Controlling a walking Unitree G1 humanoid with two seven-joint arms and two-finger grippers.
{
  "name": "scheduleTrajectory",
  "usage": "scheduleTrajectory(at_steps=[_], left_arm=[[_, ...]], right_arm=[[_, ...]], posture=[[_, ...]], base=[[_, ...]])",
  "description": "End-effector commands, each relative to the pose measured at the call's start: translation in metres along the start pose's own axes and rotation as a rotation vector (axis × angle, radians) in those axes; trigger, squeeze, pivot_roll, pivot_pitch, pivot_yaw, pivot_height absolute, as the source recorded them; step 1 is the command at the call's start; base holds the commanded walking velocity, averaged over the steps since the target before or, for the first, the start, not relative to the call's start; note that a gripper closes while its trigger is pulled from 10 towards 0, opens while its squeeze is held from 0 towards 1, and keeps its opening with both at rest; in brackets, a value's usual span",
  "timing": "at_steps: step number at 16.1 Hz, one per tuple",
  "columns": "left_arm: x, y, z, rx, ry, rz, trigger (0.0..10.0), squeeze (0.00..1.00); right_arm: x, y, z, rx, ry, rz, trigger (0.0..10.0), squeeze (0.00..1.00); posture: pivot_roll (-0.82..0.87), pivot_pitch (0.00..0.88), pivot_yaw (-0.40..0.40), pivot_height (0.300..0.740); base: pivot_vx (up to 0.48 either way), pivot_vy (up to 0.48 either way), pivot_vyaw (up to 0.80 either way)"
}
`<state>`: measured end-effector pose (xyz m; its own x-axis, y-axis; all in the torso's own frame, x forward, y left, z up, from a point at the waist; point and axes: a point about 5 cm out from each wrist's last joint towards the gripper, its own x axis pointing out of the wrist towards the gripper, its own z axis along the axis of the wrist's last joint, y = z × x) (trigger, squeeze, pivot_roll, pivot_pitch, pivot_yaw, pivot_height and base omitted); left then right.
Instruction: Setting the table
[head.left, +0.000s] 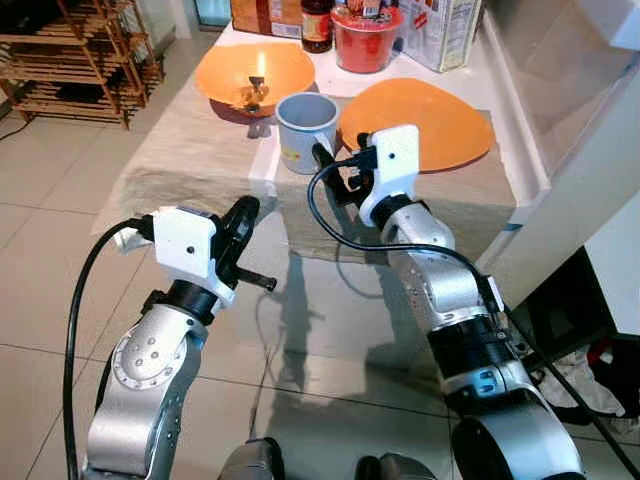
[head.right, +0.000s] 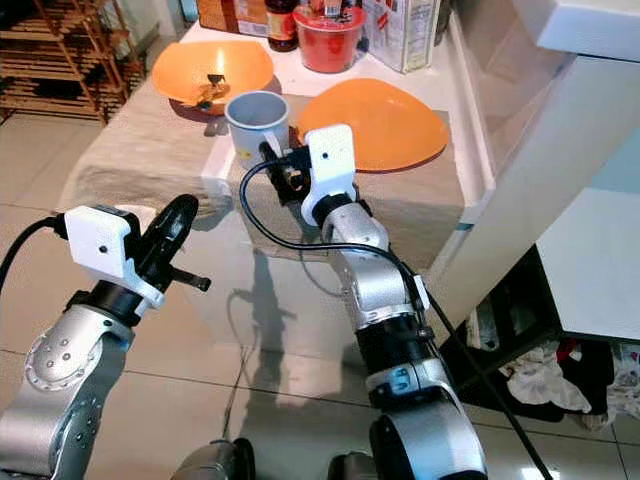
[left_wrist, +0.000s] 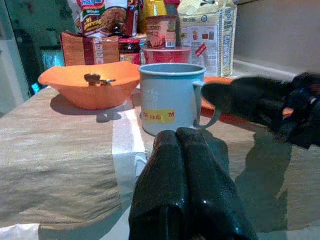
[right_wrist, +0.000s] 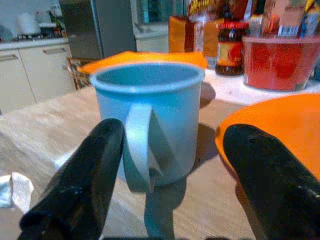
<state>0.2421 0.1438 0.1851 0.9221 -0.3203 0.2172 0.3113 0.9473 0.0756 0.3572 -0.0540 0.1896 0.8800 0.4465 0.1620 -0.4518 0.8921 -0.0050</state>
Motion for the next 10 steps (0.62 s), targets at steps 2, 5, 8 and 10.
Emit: scheduleTrajectory(at_steps=[2,5,8,10], left_arm=[[-0.0034,-0.0007,0.0028,0.015,0.008,0.004,10.0,0.00],[-0.0040,-0.0018,0.0040,0.010,0.009,0.007,10.0,0.00],[-0.0036,-0.0028,0.0049,0.007,0.010,0.009,10.0,0.00],[-0.0034,-0.0032,0.0054,0.005,0.010,0.009,10.0,0.00]], right_arm=[[0.0040,0.0019,-0.0001,-0.024,0.026,0.009,0.0,0.00],[0.0029,0.0031,-0.0047,-0.028,0.054,0.024,0.0,0.00],[0.0039,0.0072,-0.0008,-0.011,0.022,0.053,0.0,0.00],[0.0044,0.0101,0.0012,-0.001,0.008,0.069,0.0,0.00]], posture=[[0.01,0.180,0.018,0.740],[0.00,0.185,0.017,0.740],[0.00,0.188,0.016,0.740],[0.00,0.188,0.013,0.740]], base=[[0.000,0.000,0.00],[0.000,0.000,0.00],[0.000,0.000,0.00],[0.000,0.000,0.00]])
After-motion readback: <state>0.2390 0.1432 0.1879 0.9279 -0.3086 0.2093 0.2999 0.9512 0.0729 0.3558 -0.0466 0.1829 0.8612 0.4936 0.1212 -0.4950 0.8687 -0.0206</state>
